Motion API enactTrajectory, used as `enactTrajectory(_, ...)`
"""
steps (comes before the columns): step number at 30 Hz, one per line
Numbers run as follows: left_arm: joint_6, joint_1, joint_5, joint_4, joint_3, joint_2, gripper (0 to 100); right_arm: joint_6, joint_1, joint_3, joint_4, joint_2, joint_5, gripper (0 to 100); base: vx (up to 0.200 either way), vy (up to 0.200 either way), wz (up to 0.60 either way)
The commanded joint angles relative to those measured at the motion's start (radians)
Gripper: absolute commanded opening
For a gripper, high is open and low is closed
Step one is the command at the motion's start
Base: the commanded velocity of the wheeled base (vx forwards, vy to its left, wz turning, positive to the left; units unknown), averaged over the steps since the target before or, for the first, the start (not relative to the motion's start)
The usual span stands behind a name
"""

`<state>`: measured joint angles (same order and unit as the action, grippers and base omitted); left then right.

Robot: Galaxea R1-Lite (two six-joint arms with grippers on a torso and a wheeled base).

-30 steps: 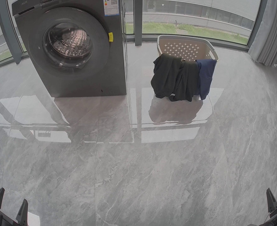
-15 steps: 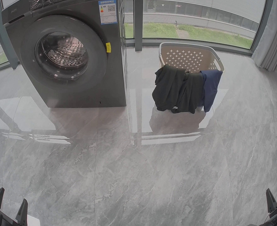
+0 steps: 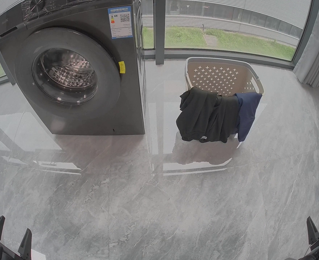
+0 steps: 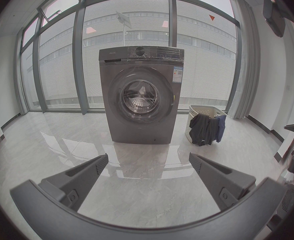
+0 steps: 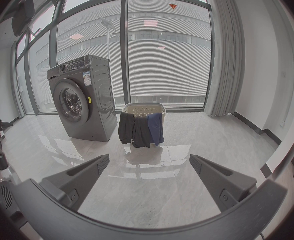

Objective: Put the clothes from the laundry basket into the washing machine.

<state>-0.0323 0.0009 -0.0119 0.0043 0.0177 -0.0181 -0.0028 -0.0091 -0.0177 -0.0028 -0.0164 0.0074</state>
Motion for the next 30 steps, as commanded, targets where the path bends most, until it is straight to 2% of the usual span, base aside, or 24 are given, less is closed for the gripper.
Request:
enactTrajectory(1,0.000,0.001,0.000,0.000,-0.015,0.009,100,0.000,0.000,0.018,0.000,0.004,0.000,100,0.000,-0.200,0.00)
enactTrajectory(8,-0.003,0.001,0.000,0.000,-0.015,0.009,100,-0.003,0.000,0.018,0.000,0.004,0.002,100,0.000,-0.200,0.00)
enactTrajectory(14,-0.003,0.001,-0.002,0.000,-0.015,0.007,100,-0.002,-0.002,0.018,0.000,0.004,0.000,100,0.000,0.000,-0.60)
enactTrajectory(30,-0.001,0.001,-0.002,0.000,-0.015,0.007,100,-0.002,0.000,0.018,-0.002,0.004,0.006,100,0.200,0.000,0.00)
